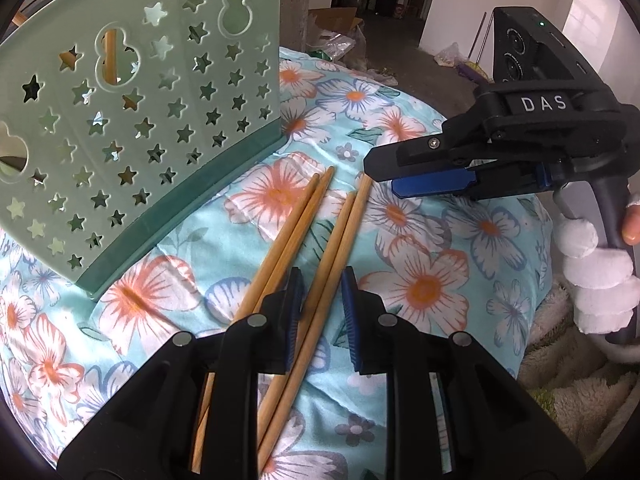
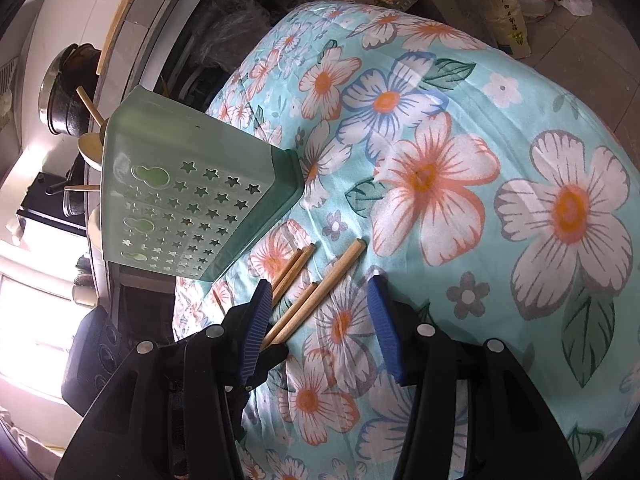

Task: Organize utensils
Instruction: 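Close the left tool on several chopsticks while the right tool grasps a single chopstick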

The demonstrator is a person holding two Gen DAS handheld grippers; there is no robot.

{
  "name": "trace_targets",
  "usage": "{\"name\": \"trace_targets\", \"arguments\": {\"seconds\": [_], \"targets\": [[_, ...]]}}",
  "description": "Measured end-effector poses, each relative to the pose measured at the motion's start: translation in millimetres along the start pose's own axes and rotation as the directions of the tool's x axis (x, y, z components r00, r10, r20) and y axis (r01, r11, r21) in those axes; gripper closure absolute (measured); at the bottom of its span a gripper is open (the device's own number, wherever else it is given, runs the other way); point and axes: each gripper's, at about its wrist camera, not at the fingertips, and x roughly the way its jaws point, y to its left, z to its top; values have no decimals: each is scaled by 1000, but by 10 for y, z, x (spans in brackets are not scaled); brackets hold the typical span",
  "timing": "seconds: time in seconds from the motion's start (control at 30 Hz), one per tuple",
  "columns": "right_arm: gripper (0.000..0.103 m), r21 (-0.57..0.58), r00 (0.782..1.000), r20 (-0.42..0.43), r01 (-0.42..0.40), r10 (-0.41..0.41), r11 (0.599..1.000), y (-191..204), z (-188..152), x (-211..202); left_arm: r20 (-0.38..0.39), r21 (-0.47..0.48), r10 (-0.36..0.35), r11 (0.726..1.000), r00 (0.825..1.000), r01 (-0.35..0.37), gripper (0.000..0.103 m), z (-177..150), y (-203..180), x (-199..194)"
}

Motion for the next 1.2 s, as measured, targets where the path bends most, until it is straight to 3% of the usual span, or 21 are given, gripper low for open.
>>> {"name": "trace_targets", "arguments": {"seconds": [0.23, 0.57, 0.9, 1.2], "targets": [[54, -3, 1000, 0, 3, -3, 1000, -7, -5, 6, 45, -10, -14, 1000, 999, 14, 84, 43, 46, -121], [54, -9, 1000, -4, 8, -8, 1000, 9, -6, 10, 25, 31, 42, 999, 999, -43, 84, 46, 31, -21], [55, -17, 1000, -4, 18, -18, 1000, 38, -8, 28, 21, 145, 165, 975, 986, -166, 87, 52, -132, 128], [61, -50, 998, -28, 51, -52, 997, 180, -15, 140, 23, 55, 181, 982, 983, -182, 94, -20, -45, 80]]}}
